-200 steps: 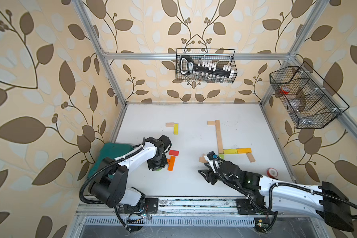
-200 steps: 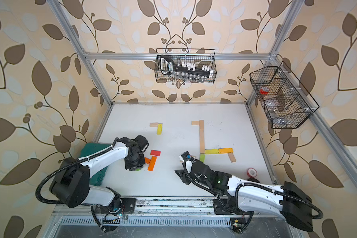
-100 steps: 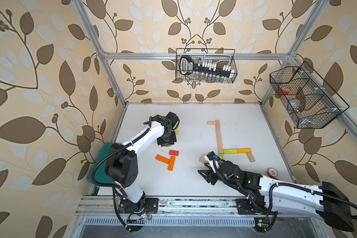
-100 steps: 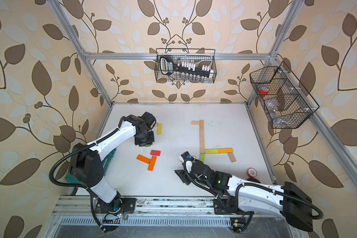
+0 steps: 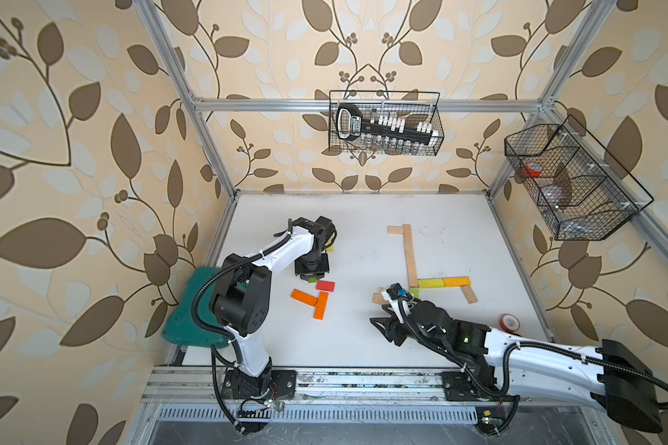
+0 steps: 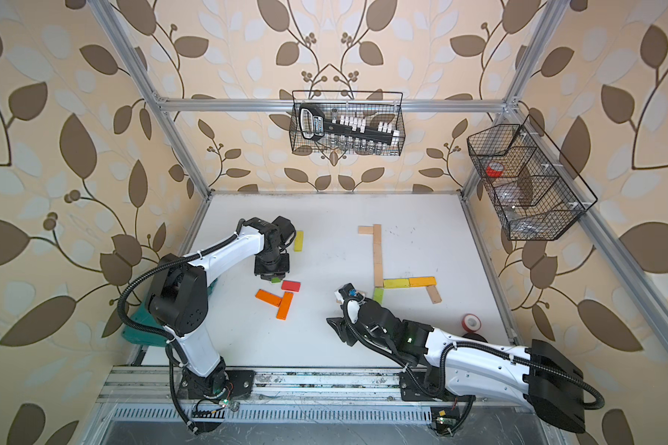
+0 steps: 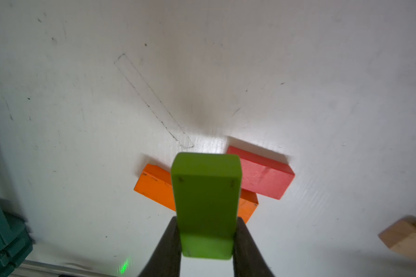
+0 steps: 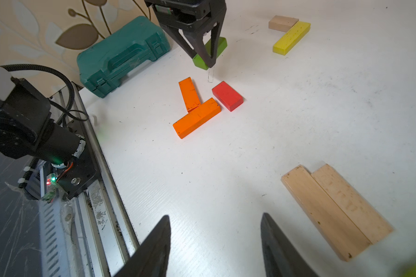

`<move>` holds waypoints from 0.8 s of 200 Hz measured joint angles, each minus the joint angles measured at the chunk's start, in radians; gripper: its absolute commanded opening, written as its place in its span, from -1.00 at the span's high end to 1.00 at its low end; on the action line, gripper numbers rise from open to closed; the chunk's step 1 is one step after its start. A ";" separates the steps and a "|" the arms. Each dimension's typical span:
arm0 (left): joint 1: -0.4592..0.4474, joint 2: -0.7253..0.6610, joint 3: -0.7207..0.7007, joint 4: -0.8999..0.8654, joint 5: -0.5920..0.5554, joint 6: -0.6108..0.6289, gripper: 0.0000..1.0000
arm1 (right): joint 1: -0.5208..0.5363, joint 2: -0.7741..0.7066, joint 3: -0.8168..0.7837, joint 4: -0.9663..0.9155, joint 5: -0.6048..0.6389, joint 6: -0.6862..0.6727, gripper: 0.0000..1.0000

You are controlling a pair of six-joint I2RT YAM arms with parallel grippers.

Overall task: Assemble a giraffe with building blocks
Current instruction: Place the building block at the center of the board.

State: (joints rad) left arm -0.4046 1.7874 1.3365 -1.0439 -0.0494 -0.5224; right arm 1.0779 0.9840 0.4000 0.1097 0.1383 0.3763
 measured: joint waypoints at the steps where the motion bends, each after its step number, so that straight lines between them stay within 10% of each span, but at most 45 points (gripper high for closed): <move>1: 0.001 0.000 -0.002 0.000 0.000 0.000 0.52 | 0.000 0.002 0.000 0.000 0.000 0.000 -0.13; 160: 0.119 0.192 0.040 0.023 0.073 0.093 0.51 | 0.000 0.333 0.257 0.011 -0.016 -0.060 -0.13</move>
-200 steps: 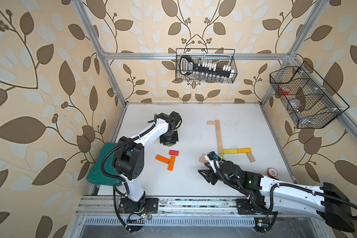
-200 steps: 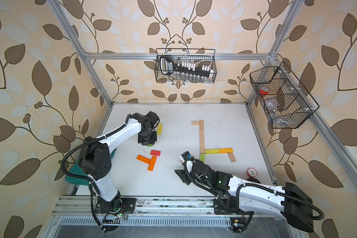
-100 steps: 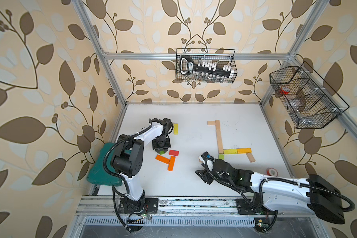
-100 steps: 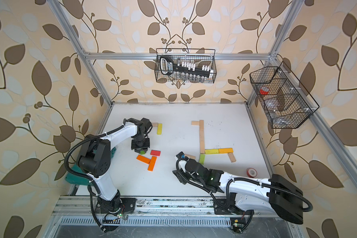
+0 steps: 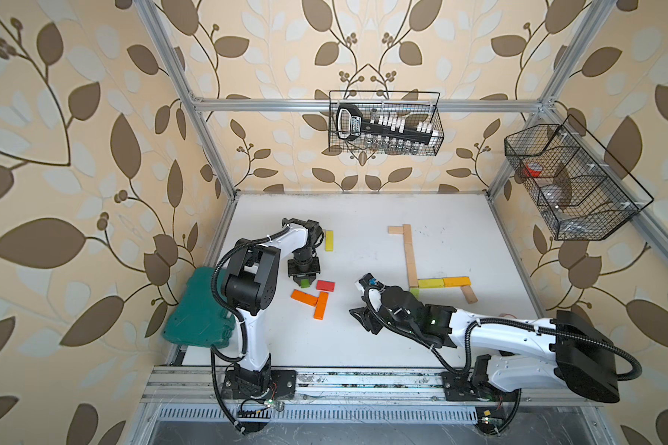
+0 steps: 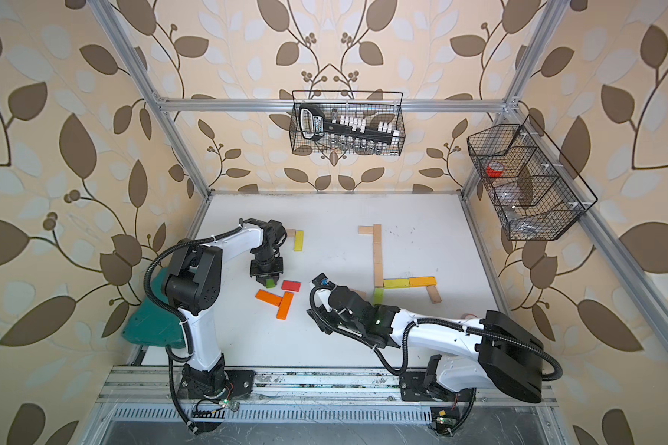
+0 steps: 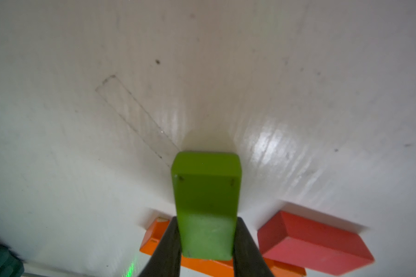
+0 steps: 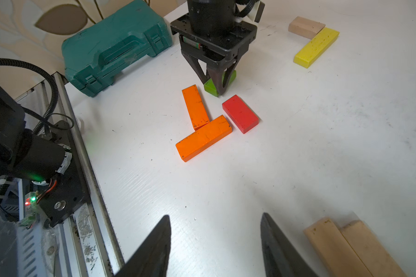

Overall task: Assemble a giraffe with building blocks
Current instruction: Place the building block at the center of the board.

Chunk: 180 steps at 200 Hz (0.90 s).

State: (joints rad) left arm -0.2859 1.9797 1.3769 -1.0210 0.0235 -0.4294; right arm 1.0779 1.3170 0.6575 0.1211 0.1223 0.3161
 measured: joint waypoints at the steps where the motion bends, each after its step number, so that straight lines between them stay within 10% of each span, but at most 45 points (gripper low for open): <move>1: 0.000 0.000 0.000 0.000 0.000 0.000 0.51 | 0.000 0.001 0.001 0.000 0.000 0.000 -0.13; 105: 0.006 0.045 0.082 -0.064 -0.002 0.035 -0.24 | -0.001 0.074 0.070 -0.017 0.000 -0.030 -0.13; 180: 0.006 0.076 0.103 -0.079 0.006 0.052 0.03 | -0.017 0.051 0.070 -0.053 0.002 -0.030 -0.13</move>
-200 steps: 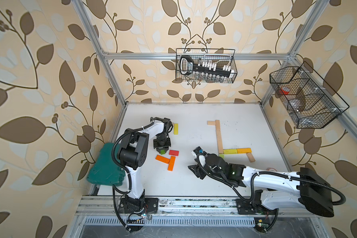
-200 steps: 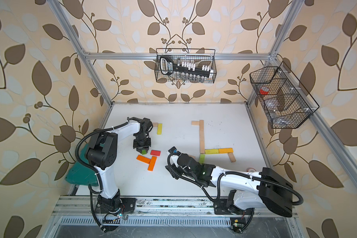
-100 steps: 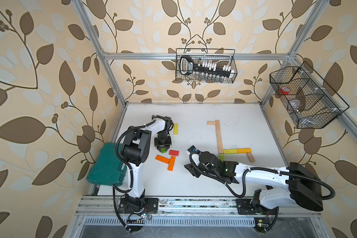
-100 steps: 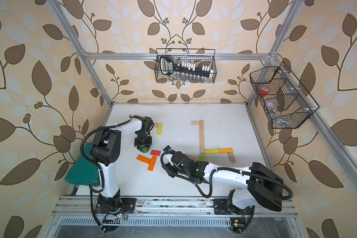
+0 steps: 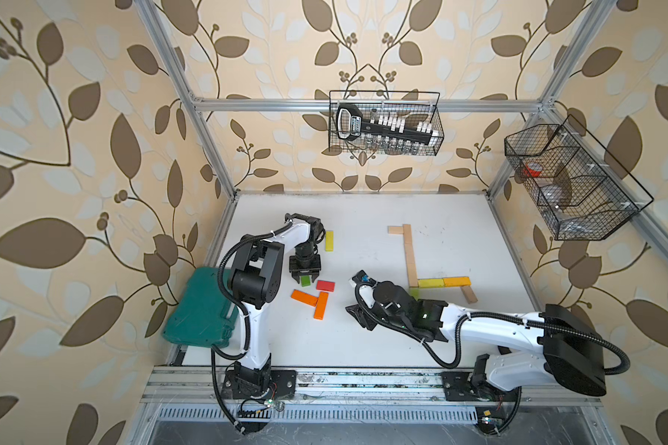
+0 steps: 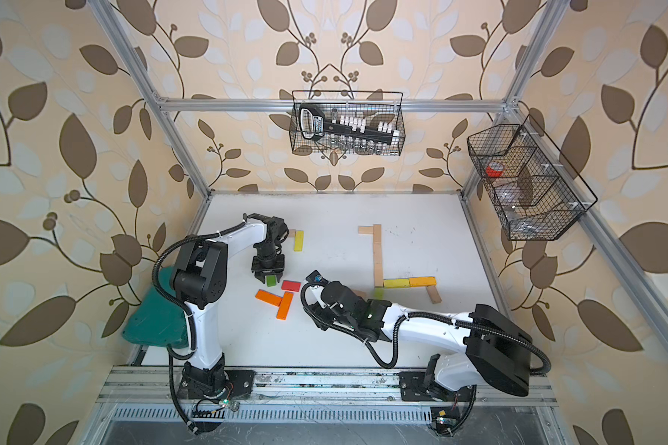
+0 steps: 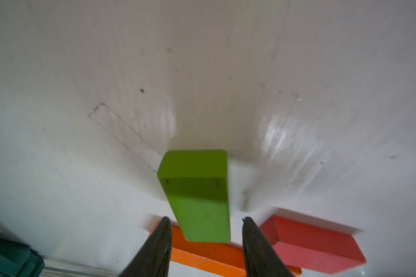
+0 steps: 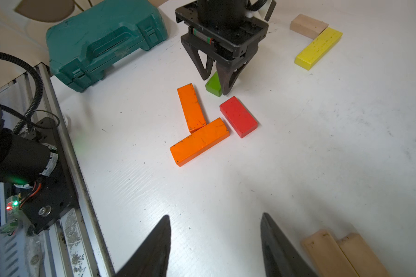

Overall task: Assemble a giraffe with building blocks
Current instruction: Place the building block at the center of the board, then assemble the building block at the center of the board.

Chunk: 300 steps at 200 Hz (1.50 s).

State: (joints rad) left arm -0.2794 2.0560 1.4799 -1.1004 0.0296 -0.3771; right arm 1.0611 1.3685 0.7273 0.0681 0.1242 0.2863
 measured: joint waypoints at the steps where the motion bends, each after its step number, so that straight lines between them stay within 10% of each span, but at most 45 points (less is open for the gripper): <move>1: 0.000 0.000 0.000 0.000 0.000 0.000 0.03 | -0.001 -0.001 0.000 -0.001 0.000 0.000 -0.13; 122: -0.003 0.010 0.000 -0.003 0.042 0.008 0.30 | -0.127 -0.202 -0.082 -0.031 0.002 0.026 -0.11; 300: -0.026 -0.119 0.000 -0.006 0.048 0.015 -0.45 | -0.127 -0.087 0.017 -0.105 0.011 0.201 -0.02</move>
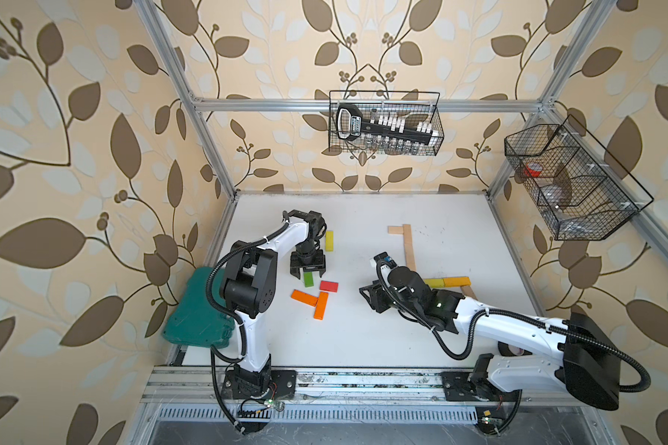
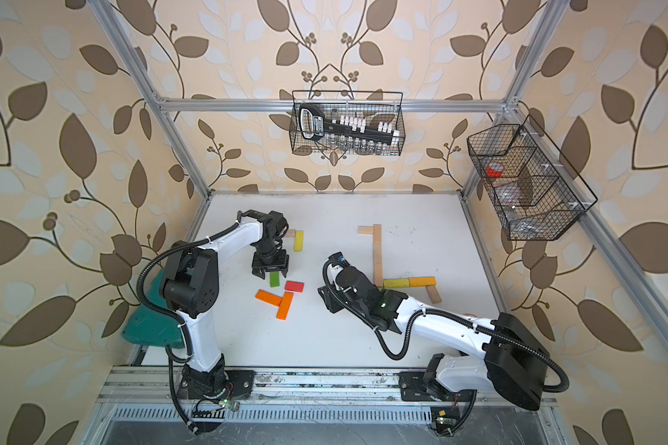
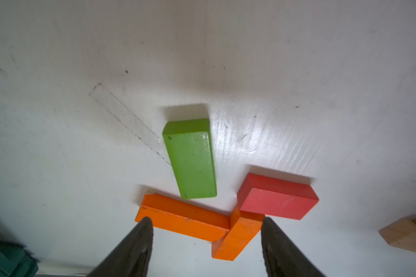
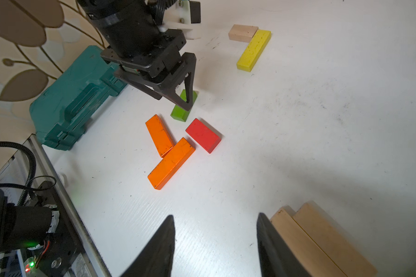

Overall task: Assemble a giraffe with building blocks
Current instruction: Assemble the building block at the center of the board.

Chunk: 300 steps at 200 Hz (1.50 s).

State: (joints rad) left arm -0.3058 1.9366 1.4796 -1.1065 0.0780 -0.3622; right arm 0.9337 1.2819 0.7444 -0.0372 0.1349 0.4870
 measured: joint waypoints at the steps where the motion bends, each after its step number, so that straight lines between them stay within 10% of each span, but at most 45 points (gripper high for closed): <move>1: 0.000 0.000 0.000 0.000 0.000 0.000 -0.45 | 0.000 0.000 0.000 -0.001 0.001 0.000 -0.02; 126: 0.019 0.064 -0.006 0.000 0.031 0.023 -0.36 | -0.127 -0.065 0.039 -0.111 0.011 0.064 -0.01; 300: -0.006 0.193 0.163 -0.038 0.080 0.055 0.55 | -0.207 -0.113 0.028 -0.139 -0.066 0.083 0.02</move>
State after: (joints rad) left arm -0.3115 2.1292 1.6421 -1.1446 0.1577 -0.3077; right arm 0.7269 1.1694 0.7727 -0.1764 0.0692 0.5697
